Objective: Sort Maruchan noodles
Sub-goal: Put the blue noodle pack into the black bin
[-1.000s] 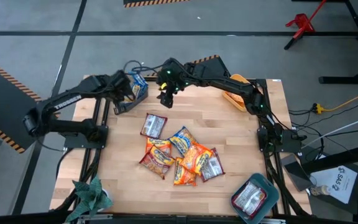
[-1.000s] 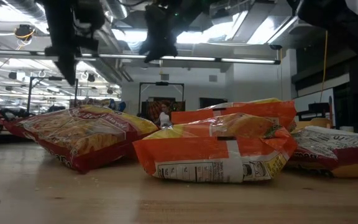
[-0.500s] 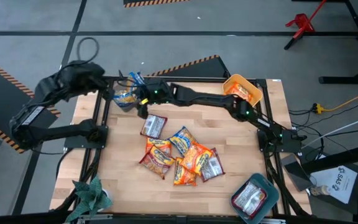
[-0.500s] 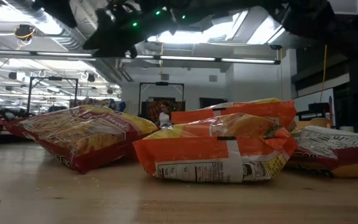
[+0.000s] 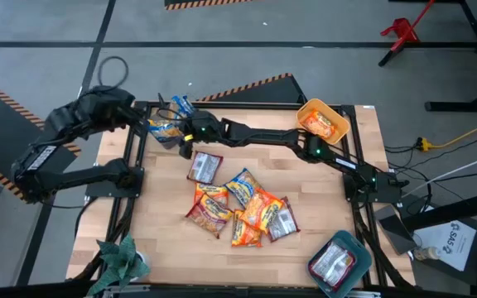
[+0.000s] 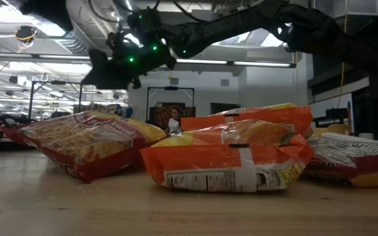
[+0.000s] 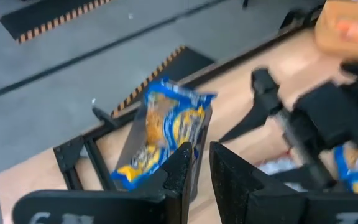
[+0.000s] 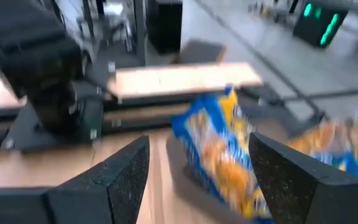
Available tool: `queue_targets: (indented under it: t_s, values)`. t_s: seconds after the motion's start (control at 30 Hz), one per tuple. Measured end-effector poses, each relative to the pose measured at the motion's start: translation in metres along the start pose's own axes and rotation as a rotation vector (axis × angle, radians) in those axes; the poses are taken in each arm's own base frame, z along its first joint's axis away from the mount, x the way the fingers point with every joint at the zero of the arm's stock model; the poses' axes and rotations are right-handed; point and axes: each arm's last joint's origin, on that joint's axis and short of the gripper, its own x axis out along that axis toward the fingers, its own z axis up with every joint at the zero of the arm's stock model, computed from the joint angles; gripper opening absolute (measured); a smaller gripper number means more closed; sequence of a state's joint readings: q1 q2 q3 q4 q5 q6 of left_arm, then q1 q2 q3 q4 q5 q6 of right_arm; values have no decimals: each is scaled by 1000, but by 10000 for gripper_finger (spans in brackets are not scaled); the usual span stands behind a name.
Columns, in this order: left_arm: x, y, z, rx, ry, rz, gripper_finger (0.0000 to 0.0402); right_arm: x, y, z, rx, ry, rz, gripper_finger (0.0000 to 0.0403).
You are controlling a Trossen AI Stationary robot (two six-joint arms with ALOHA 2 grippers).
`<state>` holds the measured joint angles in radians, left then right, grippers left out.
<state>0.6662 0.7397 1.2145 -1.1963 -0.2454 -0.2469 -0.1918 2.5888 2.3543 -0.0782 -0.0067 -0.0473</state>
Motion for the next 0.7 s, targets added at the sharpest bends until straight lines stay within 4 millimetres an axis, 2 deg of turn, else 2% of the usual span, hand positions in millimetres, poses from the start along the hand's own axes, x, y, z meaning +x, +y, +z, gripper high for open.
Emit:
queue_targets:
  t_s: [0.1, 0.2, 0.3, 0.47, 0.6, 0.7]
  values:
    - [19, -2, -10, 34, 74, 11, 51, -13, -4, 4, 23, 123, 0, 260]
    - [32, -4, -23, 43, 133, -26, 51, -46, -7, 27, 50, 279, 4, 260]
    - [37, -5, -33, 32, 115, -88, 51, -86, -11, 48, 58, 430, 5, 260]
    - [48, -10, -44, -65, 8, -301, 51, -126, -10, 31, 88, 838, -7, 260]
    - [62, -19, -49, -143, -40, -489, 51, -169, -9, 52, 165, 936, -28, 260]
    - [73, -30, -51, -168, -42, -626, 51, -182, -4, 44, 184, 1077, -40, 260]
